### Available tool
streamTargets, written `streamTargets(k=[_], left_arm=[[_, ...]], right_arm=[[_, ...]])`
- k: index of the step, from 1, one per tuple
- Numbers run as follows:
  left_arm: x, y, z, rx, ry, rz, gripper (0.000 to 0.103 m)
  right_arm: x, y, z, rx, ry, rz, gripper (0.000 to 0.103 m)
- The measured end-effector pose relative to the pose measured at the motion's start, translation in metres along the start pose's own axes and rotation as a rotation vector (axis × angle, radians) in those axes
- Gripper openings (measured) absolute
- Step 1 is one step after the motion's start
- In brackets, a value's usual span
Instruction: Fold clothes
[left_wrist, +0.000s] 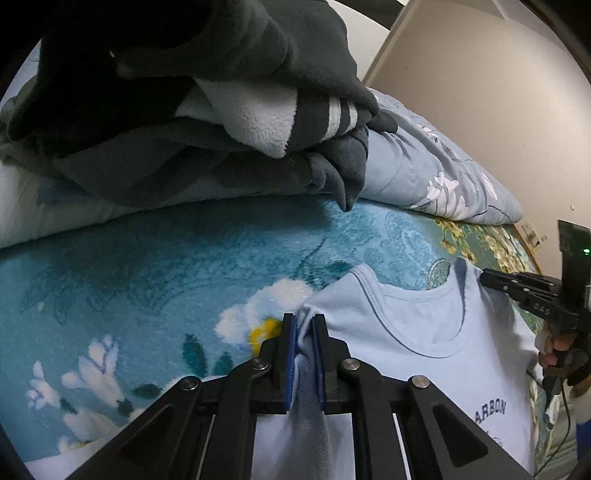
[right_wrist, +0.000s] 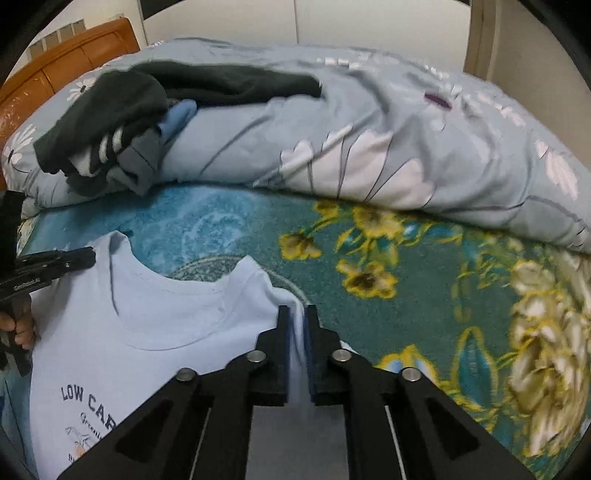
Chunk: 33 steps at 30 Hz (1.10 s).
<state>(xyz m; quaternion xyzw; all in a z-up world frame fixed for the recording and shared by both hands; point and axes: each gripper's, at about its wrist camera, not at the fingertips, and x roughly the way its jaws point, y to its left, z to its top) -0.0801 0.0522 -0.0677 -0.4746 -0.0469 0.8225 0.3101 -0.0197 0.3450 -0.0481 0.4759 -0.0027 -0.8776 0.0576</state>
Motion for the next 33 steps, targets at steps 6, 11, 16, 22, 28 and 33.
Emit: streamTargets(k=[6, 11, 16, 22, 28, 33], left_arm=[[-0.038, -0.024, -0.013, 0.031, -0.095, 0.059, 0.057], [-0.080, -0.073, -0.056, 0.199, -0.223, 0.121, 0.078], [-0.105, -0.112, -0.100, 0.260, -0.284, 0.091, 0.082], [-0.112, -0.142, -0.136, 0.292, -0.260, 0.106, 0.086], [-0.123, -0.159, -0.164, 0.253, -0.254, 0.103, 0.086], [-0.120, -0.163, -0.171, 0.199, -0.214, 0.080, 0.086]], right_arm=[[-0.072, -0.015, -0.037, 0.072, -0.149, 0.023, 0.042], [-0.136, -0.030, -0.127, 0.143, -0.227, 0.037, 0.052], [-0.186, -0.065, -0.226, 0.329, -0.255, -0.086, 0.059], [-0.221, -0.085, -0.313, 0.471, -0.244, -0.218, 0.059], [-0.226, -0.073, -0.341, 0.485, -0.258, -0.203, 0.059], [-0.209, -0.052, -0.323, 0.358, -0.257, -0.153, 0.059]])
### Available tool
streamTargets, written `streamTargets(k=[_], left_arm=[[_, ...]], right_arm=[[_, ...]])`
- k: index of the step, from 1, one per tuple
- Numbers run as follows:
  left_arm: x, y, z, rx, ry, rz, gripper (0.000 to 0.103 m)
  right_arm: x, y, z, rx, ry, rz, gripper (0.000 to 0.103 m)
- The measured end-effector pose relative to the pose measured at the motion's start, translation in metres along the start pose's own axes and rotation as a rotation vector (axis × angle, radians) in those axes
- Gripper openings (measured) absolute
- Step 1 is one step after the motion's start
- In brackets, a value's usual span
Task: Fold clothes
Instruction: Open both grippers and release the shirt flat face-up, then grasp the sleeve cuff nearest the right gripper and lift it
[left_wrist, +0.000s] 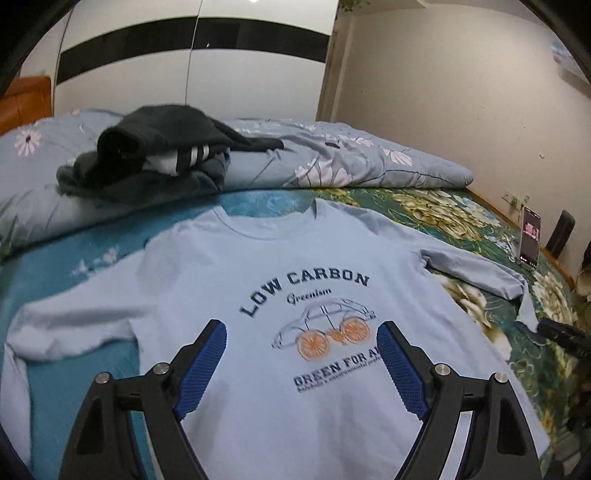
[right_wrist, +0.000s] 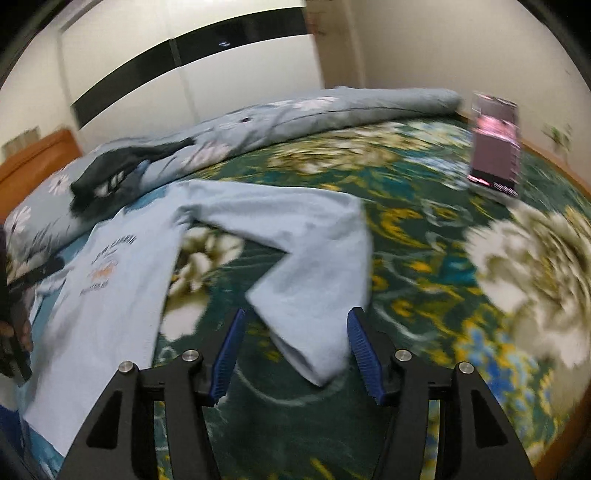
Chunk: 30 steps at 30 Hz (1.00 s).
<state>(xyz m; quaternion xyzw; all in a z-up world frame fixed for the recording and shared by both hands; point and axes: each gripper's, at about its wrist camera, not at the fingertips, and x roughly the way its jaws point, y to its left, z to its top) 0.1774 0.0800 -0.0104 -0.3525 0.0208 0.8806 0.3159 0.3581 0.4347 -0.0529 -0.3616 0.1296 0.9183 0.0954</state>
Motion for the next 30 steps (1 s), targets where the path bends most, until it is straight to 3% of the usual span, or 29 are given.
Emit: streamTargets(k=[8, 13, 14, 17, 21, 25, 30], left_arm=[[-0.007, -0.004, -0.004, -0.021, 0.021, 0.026, 0.086], [-0.008, -0.008, -0.003, -0.051, 0.030, 0.012, 0.086], [-0.008, -0.009, -0.003, -0.049, 0.029, 0.011, 0.086], [-0.011, -0.012, -0.001, -0.038, 0.024, 0.020, 0.086], [-0.014, -0.008, -0.001, -0.049, 0.022, 0.044, 0.086], [-0.015, 0.003, -0.002, -0.087, 0.030, 0.056, 0.086], [-0.018, 0.017, -0.005, -0.118, 0.030, 0.078, 0.086]], right_arm=[[0.021, 0.014, -0.006, -0.086, 0.055, -0.021, 0.056], [0.020, 0.000, -0.002, -0.043, 0.063, -0.068, 0.013], [0.018, -0.006, -0.001, -0.009, 0.061, -0.051, 0.008], [0.008, -0.041, 0.006, 0.190, 0.037, 0.110, 0.004], [-0.024, -0.107, 0.022, 0.465, -0.101, 0.240, 0.004], [-0.048, -0.163, 0.044, 0.574, -0.188, 0.204, 0.003], [-0.043, -0.203, 0.046, 0.667, -0.156, 0.143, 0.003]])
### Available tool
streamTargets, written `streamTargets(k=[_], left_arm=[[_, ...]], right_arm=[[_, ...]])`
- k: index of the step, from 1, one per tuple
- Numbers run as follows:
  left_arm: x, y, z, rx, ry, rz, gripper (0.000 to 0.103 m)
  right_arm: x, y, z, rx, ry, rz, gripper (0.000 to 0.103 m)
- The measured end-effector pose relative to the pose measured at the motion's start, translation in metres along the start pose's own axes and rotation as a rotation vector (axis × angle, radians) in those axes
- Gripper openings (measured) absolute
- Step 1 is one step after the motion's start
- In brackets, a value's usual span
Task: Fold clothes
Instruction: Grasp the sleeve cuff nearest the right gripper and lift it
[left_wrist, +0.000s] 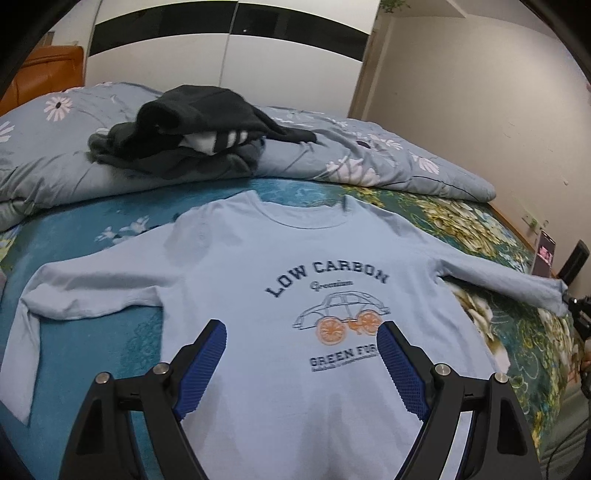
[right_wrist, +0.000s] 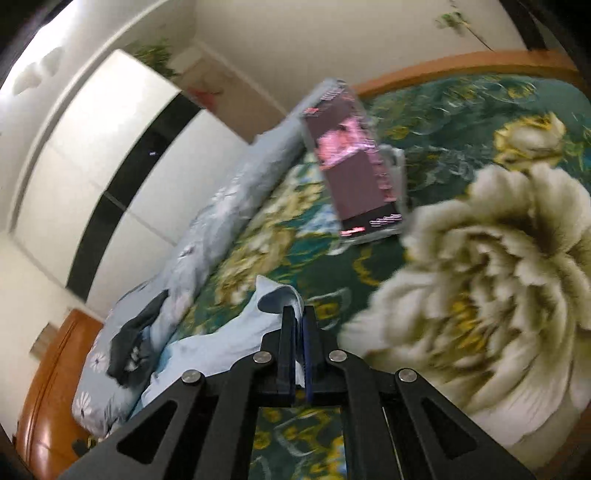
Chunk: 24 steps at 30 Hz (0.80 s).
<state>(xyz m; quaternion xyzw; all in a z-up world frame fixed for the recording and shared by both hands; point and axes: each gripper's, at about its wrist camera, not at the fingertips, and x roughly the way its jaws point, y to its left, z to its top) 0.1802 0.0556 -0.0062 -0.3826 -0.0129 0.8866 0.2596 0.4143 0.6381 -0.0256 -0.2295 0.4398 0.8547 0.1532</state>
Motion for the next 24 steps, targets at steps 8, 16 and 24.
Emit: streamTargets(k=[8, 16, 24], left_arm=[[-0.011, 0.039, 0.002, -0.079, -0.027, 0.020, 0.086], [-0.028, 0.092, 0.004, -0.184, -0.054, 0.036, 0.086], [-0.053, 0.156, -0.002, -0.270, -0.071, 0.097, 0.086]], right_arm=[[-0.004, 0.068, 0.014, -0.067, -0.004, 0.067, 0.003], [0.038, 0.251, 0.003, -0.259, 0.135, 0.264, 0.003], [0.150, 0.387, -0.098, -0.392, 0.356, 0.364, 0.003]])
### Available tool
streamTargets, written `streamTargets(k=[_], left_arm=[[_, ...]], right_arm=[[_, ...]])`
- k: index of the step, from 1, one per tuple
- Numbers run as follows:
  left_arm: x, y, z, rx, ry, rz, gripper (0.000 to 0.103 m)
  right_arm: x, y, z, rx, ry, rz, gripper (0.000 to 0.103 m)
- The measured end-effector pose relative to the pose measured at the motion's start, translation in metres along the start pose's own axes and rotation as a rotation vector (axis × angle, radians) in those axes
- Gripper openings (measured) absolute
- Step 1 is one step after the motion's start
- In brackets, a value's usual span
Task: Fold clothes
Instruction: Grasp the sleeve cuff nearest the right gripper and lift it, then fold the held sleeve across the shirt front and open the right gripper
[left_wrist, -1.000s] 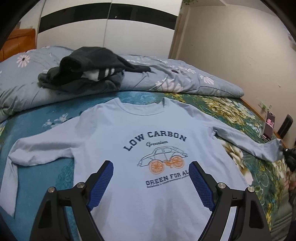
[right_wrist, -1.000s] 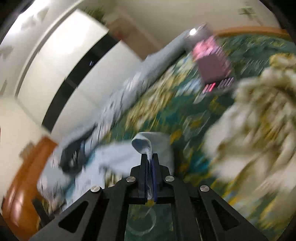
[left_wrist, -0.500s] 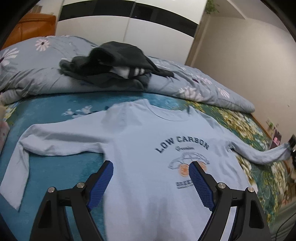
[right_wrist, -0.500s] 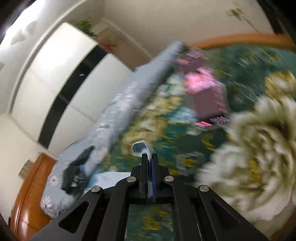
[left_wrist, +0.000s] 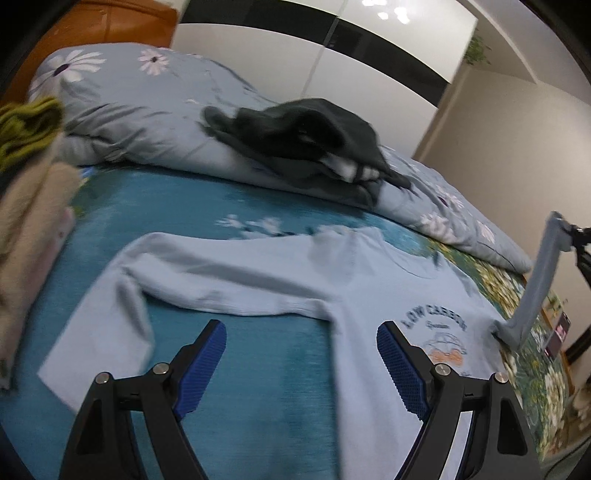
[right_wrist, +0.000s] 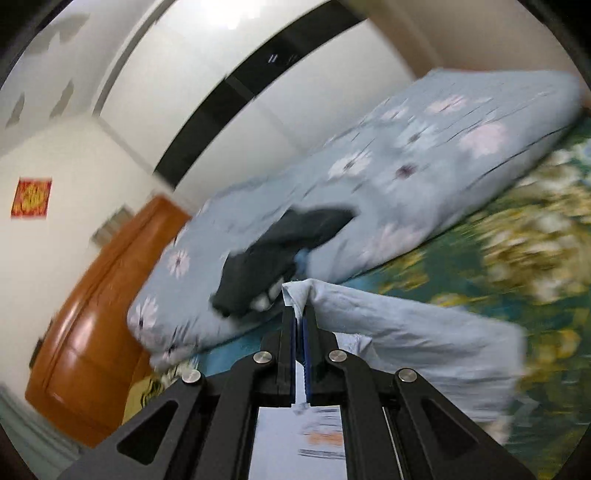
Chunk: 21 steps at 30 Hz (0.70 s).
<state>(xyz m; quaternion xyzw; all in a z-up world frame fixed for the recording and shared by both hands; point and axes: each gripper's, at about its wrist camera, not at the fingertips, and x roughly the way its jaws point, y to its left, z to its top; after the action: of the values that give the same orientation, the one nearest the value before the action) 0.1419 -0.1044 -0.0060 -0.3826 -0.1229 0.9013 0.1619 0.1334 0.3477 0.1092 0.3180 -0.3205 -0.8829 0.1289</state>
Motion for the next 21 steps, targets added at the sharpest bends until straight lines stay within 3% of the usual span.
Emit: streamTargets(k=[5, 10, 18, 21], left_arm=[[-0.010, 0.035, 0.001, -0.054, -0.012, 0.042, 0.086], [-0.008, 0.054, -0.003, -0.096, 0.002, 0.056, 0.086], [0.008, 0.040, -0.004, -0.078, 0.031, 0.024, 0.086], [0.015, 0.027, -0.001, -0.060, 0.039, 0.001, 0.086]], right_arm=[[0.124, 0.043, -0.054, -0.055, 0.206, 0.046, 0.003], [0.207, 0.061, -0.116, -0.131, 0.356, -0.022, 0.003], [0.237, 0.062, -0.151, -0.187, 0.415, -0.064, 0.008], [0.227, 0.062, -0.148, -0.193, 0.428, 0.006, 0.018]])
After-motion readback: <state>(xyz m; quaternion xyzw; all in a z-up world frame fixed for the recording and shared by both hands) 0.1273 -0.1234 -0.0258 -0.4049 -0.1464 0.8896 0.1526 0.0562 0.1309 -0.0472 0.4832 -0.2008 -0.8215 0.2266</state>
